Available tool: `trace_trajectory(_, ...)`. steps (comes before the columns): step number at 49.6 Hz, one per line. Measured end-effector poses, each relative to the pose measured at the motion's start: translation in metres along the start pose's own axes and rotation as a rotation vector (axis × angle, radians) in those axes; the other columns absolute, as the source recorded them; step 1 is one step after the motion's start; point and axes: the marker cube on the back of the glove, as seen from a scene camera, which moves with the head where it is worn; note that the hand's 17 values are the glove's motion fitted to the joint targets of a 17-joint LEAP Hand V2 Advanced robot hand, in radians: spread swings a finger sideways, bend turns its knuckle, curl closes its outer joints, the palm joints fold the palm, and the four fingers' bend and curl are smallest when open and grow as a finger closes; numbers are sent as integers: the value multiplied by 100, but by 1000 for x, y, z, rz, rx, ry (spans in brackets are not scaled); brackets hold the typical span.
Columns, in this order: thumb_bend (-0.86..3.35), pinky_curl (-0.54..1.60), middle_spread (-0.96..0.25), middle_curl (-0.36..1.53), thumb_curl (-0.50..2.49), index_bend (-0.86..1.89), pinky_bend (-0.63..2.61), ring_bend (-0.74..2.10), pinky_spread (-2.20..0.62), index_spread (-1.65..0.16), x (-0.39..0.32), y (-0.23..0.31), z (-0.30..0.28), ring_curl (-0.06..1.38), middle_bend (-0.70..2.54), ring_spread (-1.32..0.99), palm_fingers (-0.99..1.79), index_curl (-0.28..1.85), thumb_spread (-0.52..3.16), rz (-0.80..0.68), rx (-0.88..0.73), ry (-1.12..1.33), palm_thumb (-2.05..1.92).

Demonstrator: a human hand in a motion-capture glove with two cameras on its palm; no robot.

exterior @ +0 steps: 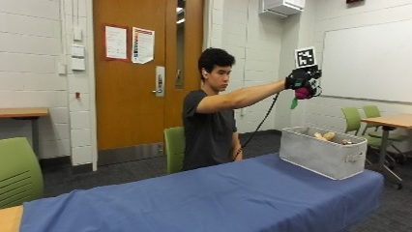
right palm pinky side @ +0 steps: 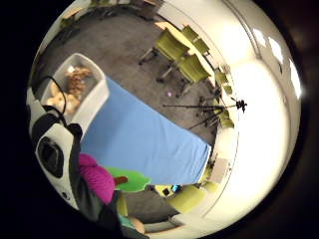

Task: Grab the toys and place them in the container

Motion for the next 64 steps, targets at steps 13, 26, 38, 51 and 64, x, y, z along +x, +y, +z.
trace_trajectory(13, 7, 39, -32, 68, 96, 60, 72, 123, -47, -28, -22, -37, 21, 49, 101, -36, 122, 94, 99, -69, -18, -29, 53)
trace_trajectory(26, 5, 38, -32, 67, 101, 59, 72, 120, -47, -28, -51, -55, 55, 48, 101, -36, 119, 95, 99, -44, -81, -20, 52)
trace_trajectory(38, -11, 46, -22, 54, 70, 11, 94, 81, -34, -26, -22, -40, 67, 38, 57, -32, -5, 81, 105, -71, -132, 50, 1)
trace_trajectory(51, -14, 38, -15, 48, 47, 16, 87, 66, -22, -22, 4, -15, 62, 27, 49, -29, -5, 65, 100, 20, -78, 21, -18)
trace_trajectory(64, -14, 34, -11, 44, 30, 18, 74, 48, -14, -20, 43, 95, 84, 24, 39, -24, -9, 60, 95, 374, -168, 164, -20)
